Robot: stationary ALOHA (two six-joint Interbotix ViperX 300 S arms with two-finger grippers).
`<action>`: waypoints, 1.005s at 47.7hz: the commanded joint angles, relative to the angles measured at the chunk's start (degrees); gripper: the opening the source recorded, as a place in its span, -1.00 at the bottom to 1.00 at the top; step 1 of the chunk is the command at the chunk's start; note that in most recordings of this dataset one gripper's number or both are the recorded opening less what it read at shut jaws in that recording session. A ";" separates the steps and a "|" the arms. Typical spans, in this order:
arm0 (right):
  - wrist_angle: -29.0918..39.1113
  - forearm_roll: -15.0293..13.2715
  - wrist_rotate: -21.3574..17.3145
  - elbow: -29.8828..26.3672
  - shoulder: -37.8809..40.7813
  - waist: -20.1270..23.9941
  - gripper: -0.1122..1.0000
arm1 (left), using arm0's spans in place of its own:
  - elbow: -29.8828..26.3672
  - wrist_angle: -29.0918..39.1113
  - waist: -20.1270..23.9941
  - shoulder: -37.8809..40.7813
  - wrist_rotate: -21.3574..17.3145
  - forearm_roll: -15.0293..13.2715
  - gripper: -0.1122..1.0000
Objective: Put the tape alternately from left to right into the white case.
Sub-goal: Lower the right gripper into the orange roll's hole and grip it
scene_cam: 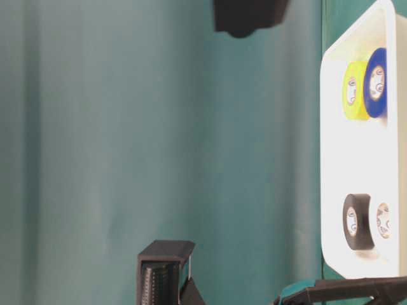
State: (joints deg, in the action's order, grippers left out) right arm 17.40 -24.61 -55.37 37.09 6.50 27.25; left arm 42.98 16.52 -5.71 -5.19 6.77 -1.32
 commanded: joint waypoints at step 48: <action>0.97 -0.09 0.00 -2.20 0.18 0.26 -0.27 | -0.88 -0.26 -0.18 -0.70 0.09 0.00 0.86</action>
State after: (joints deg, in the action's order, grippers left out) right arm 18.46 -24.52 -55.46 35.86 8.61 27.42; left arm 42.98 16.52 -5.71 -5.19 6.77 -1.32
